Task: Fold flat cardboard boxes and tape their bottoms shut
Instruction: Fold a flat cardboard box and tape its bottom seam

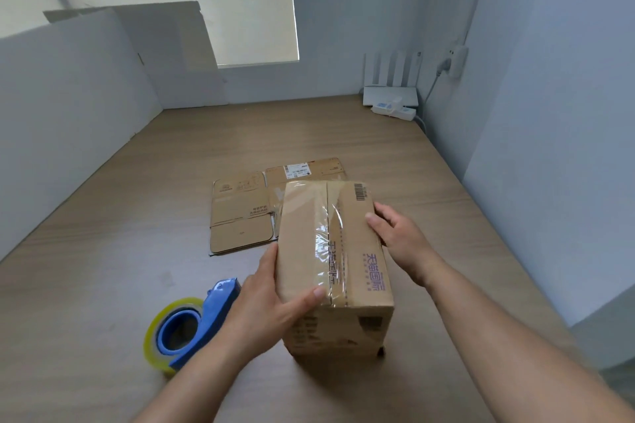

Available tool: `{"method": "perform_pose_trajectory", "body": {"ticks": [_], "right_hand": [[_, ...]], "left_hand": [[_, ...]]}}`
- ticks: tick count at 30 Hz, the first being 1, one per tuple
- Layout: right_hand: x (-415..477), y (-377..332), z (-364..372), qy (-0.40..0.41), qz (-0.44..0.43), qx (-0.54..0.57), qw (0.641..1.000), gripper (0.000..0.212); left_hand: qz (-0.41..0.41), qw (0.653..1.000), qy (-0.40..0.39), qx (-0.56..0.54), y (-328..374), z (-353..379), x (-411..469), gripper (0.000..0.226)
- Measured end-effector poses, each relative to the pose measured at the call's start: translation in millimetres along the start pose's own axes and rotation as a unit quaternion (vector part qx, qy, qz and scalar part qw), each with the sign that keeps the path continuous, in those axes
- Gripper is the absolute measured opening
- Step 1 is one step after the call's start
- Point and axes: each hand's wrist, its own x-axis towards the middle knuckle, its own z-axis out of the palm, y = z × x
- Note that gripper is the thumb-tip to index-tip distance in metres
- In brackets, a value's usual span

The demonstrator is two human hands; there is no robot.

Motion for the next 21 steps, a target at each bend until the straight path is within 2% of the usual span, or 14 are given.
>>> {"method": "perform_pose_trajectory", "body": {"ticks": [3, 6, 9, 14, 18, 21], "right_hand": [[5, -9, 7, -0.062, 0.015, -0.05, 0.997, 0.056], [12, -28, 10, -0.059, 0.031, -0.175, 0.982, 0.077], [15, -41, 15, -0.044, 0.032, -0.234, 0.971, 0.088], [8, -34, 26, 0.01, -0.005, -0.257, 0.966, 0.087], [10, -27, 37, 0.011, -0.013, -0.298, 0.954, 0.085], [12, -27, 43, 0.014, -0.015, -0.321, 0.947, 0.086]], "left_hand": [[0.01, 0.998, 0.059, 0.019, 4, 9, 1, 0.122], [0.009, 0.995, 0.092, 0.025, 11, 15, 15, 0.097], [0.002, 0.994, 0.104, 0.033, 19, 11, 33, 0.096], [0.022, 0.994, 0.094, 0.044, 21, -9, 48, 0.118], [0.027, 0.995, 0.087, 0.04, 9, -13, 53, 0.106], [0.02, 0.996, 0.078, 0.035, -1, -16, 54, 0.108]]}}
